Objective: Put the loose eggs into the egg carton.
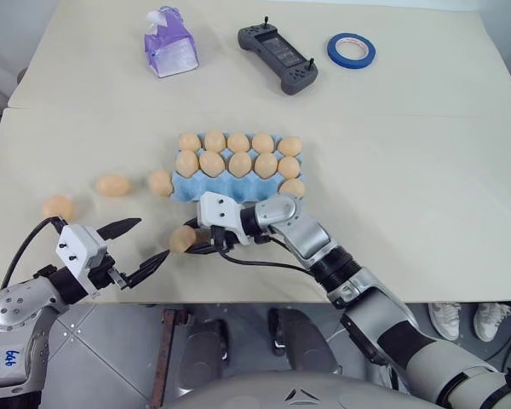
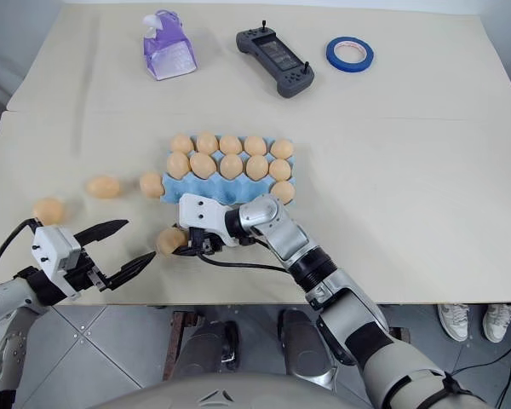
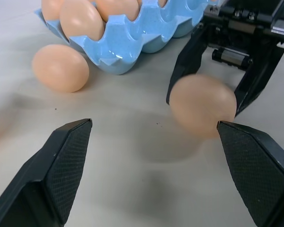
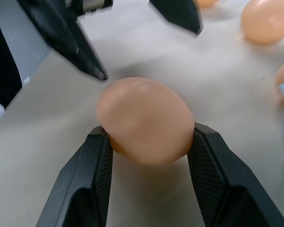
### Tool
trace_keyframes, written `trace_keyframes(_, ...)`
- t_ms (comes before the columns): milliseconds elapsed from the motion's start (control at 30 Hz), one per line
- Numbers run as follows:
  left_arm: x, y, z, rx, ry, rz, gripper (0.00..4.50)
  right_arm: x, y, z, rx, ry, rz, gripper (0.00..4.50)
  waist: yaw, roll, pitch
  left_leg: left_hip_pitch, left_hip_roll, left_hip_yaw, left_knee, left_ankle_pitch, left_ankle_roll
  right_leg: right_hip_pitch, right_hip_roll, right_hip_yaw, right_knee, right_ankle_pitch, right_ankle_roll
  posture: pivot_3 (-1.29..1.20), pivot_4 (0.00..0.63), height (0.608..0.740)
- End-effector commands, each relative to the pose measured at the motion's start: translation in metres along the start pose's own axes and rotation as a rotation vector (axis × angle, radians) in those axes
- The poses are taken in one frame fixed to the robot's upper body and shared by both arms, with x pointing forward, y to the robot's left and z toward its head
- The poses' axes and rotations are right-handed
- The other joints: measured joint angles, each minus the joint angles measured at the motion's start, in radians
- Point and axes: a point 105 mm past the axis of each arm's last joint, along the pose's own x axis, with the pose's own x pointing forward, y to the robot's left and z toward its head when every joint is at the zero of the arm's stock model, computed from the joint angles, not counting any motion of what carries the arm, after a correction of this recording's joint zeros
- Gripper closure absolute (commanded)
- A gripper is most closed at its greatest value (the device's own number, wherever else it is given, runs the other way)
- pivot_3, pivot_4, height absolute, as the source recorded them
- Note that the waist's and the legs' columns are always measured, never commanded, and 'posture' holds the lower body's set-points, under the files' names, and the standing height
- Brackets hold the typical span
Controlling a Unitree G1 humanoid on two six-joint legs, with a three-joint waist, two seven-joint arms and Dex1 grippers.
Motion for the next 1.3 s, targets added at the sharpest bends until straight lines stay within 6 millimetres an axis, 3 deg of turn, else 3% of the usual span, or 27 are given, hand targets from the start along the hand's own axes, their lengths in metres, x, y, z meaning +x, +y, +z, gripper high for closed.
trace_keyframes(33, 0.000, -0.002, 0.012, 0.019, -0.035, -0.032, 0.00, -0.014, -0.003, 0.025, -0.045, -0.117, -0.013, 2.52, 0.000, 0.000, 0.000, 0.000, 0.000, 0.000, 0.000, 0.000, 0.000, 0.000, 0.000, 0.000, 0.000, 0.000, 0.000, 0.00, 0.150, 0.740)
trace_keyframes(200, 0.008, -0.012, 0.023, 0.030, -0.052, -0.121, 0.00, -0.058, -0.017, 0.046, -0.016, -0.201, -0.116, 2.52, 0.004, 0.000, 0.000, -0.001, 0.000, -0.001, 0.000, 0.000, 0.000, 0.000, 0.000, 0.000, 0.000, 0.000, 0.000, 0.00, 0.150, 0.740)
trace_keyframes(400, 0.033, -0.019, 0.043, 0.064, -0.125, -0.170, 0.00, -0.116, -0.056, 0.035, -0.055, -0.112, -0.348, 2.52, 0.012, 0.000, 0.000, 0.000, -0.001, -0.001, 0.001, 0.001, 0.000, 0.001, -0.001, 0.000, -0.002, 0.000, 0.000, 0.00, 0.150, 0.740)
trace_keyframes(567, 0.039, -0.018, 0.047, 0.073, -0.133, -0.184, 0.00, -0.137, -0.062, 0.018, -0.079, -0.055, -0.375, 2.52, 0.003, 0.001, 0.000, 0.000, -0.001, -0.001, 0.000, 0.001, 0.000, 0.001, 0.000, 0.000, -0.001, 0.000, 0.000, 0.00, 0.150, 0.740)
trace_keyframes(767, 0.039, -0.015, 0.046, 0.076, -0.131, -0.176, 0.00, -0.142, -0.053, 0.010, -0.077, -0.042, -0.340, 2.52, 0.001, 0.001, 0.001, -0.001, -0.001, -0.001, 0.000, 0.001, 0.000, 0.001, 0.000, 0.000, 0.001, 0.000, 0.000, 0.00, 0.150, 0.740)
trace_keyframes(1033, 0.041, -0.017, 0.046, 0.070, -0.135, -0.172, 0.00, -0.141, -0.051, -0.003, -0.063, 0.026, -0.317, 0.01, 0.006, 0.001, 0.001, 0.000, -0.001, -0.001, 0.002, 0.002, 0.000, 0.002, 0.000, 0.000, 0.001, 0.000, 0.000, 0.00, 0.150, 0.740)
trace_keyframes(1200, 0.037, -0.013, 0.044, 0.067, -0.130, -0.139, 0.00, -0.163, -0.048, 0.004, -0.089, 0.012, -0.327, 0.01, 0.012, 0.001, 0.001, 0.000, -0.001, -0.001, 0.002, 0.003, 0.000, 0.002, 0.000, 0.000, 0.001, 0.000, 0.000, 0.00, 0.150, 0.740)
trace_keyframes(1300, 0.034, -0.009, 0.042, 0.065, -0.133, -0.097, 0.00, -0.179, -0.035, 0.011, -0.127, -0.032, -0.313, 0.01, 0.022, 0.001, 0.001, 0.000, -0.001, -0.001, 0.002, 0.003, 0.000, 0.002, 0.000, 0.000, 0.000, 0.000, 0.000, 0.00, 0.150, 0.740)
